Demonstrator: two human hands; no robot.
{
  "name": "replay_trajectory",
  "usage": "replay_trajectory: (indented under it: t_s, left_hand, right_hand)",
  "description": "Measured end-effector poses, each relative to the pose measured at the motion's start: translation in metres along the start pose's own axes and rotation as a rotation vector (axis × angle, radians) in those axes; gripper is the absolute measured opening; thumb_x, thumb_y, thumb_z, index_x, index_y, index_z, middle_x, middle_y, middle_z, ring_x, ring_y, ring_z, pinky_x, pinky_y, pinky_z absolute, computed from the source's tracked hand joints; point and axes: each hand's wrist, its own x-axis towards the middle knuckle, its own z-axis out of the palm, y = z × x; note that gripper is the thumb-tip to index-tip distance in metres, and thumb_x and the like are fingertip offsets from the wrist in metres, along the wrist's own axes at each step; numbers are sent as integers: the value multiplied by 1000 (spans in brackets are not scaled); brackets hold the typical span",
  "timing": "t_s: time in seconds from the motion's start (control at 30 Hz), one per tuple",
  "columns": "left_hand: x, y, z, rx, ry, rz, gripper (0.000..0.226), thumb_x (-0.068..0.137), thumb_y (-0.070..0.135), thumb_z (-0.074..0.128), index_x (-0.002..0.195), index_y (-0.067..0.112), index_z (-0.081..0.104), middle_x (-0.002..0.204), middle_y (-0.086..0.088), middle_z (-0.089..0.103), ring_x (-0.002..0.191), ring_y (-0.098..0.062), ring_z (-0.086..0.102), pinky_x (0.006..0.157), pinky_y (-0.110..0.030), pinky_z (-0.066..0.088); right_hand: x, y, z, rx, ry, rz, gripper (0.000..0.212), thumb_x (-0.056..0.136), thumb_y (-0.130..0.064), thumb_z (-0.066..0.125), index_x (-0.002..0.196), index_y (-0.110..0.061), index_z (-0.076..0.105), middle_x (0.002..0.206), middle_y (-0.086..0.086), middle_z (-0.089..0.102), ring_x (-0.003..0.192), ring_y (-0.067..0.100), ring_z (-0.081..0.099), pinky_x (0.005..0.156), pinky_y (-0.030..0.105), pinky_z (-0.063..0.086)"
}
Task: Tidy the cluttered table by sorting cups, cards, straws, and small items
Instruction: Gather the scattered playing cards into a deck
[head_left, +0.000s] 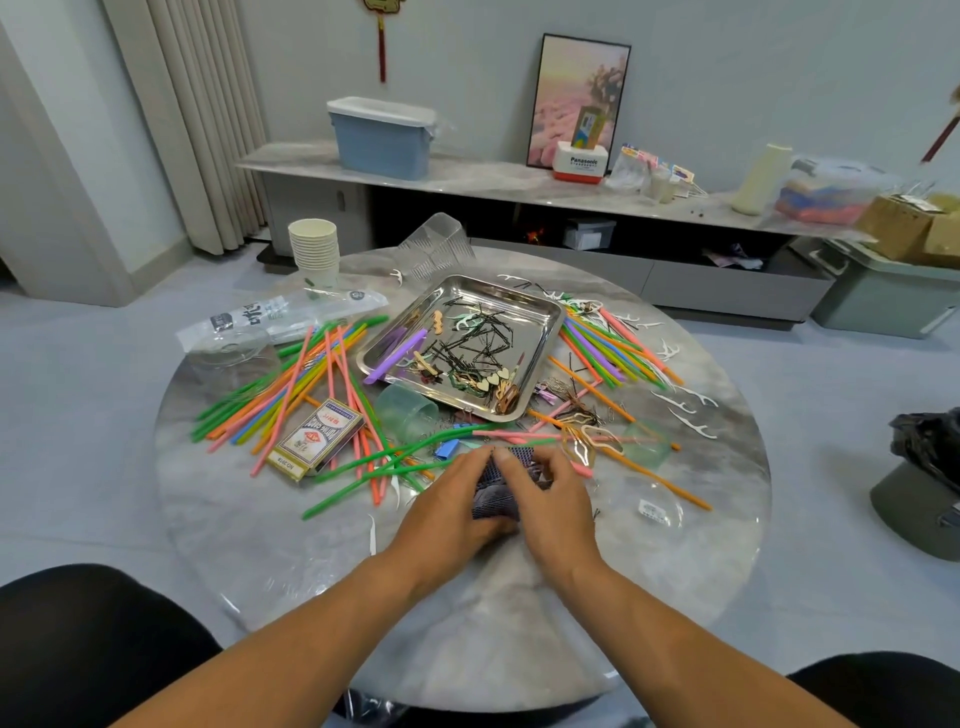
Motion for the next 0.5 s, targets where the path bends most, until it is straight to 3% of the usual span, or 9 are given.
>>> replay_trajectory:
  t_s: [0.1, 0.17, 0.23, 0.3, 0.37, 0.43, 0.5]
  left_hand:
    - [0, 0, 0, 15, 2, -8, 77, 73, 35, 86, 137, 48, 44, 124, 16, 56, 112, -5, 59, 94, -39, 52]
    - [0, 0, 0, 52, -5, -4, 80, 74, 35, 84, 140, 47, 41, 127, 18, 53, 116, -5, 56, 97, -37, 49]
    - [0, 1, 0, 104, -17, 12, 77, 77, 38, 81, 141, 46, 38, 130, 17, 51, 119, -8, 54, 98, -36, 48]
    - [0, 2, 1, 138, -37, 28, 70, 80, 41, 76, 139, 44, 39, 129, 14, 50, 119, -12, 55, 94, -39, 49]
    - [0, 3, 1, 157, -51, 40, 70, 81, 42, 76, 140, 43, 40, 129, 13, 48, 117, -13, 55, 93, -39, 49]
    - [-1, 3, 1, 175, -40, 43, 79, 80, 41, 79, 145, 45, 35, 135, 14, 45, 121, -12, 51, 97, -34, 46]
    - [-2, 3, 0, 157, -35, 27, 85, 78, 41, 81, 147, 47, 31, 138, 14, 43, 123, -11, 49, 100, -33, 44]
  right_hand:
    - [6, -1, -6, -24, 156, 10, 26, 89, -49, 61, 106, -30, 66, 115, -11, 60, 114, 14, 59, 97, 30, 46]
    - [9, -3, -11, 47, 117, -64, 37, 92, -53, 56, 124, -36, 61, 132, -11, 51, 127, 11, 52, 104, 28, 41]
    - [10, -4, -11, -45, 3, -207, 55, 83, -69, 56, 131, -41, 58, 142, -18, 44, 137, 2, 41, 110, 25, 34]
    - [6, -5, -6, -265, -37, -256, 51, 79, -71, 55, 118, -42, 66, 133, -22, 50, 130, -3, 43, 109, 25, 33]
    - [6, -5, -3, -426, 95, -246, 34, 84, -61, 50, 92, -35, 70, 103, -18, 64, 107, 7, 56, 101, 35, 41]
    - [14, -1, -9, -389, 186, -129, 36, 91, -47, 42, 79, -23, 66, 83, -7, 65, 91, 19, 59, 90, 42, 46]
    - [22, 5, -17, -285, 200, -2, 40, 102, -38, 40, 82, -16, 67, 82, 2, 67, 88, 28, 63, 81, 43, 50]
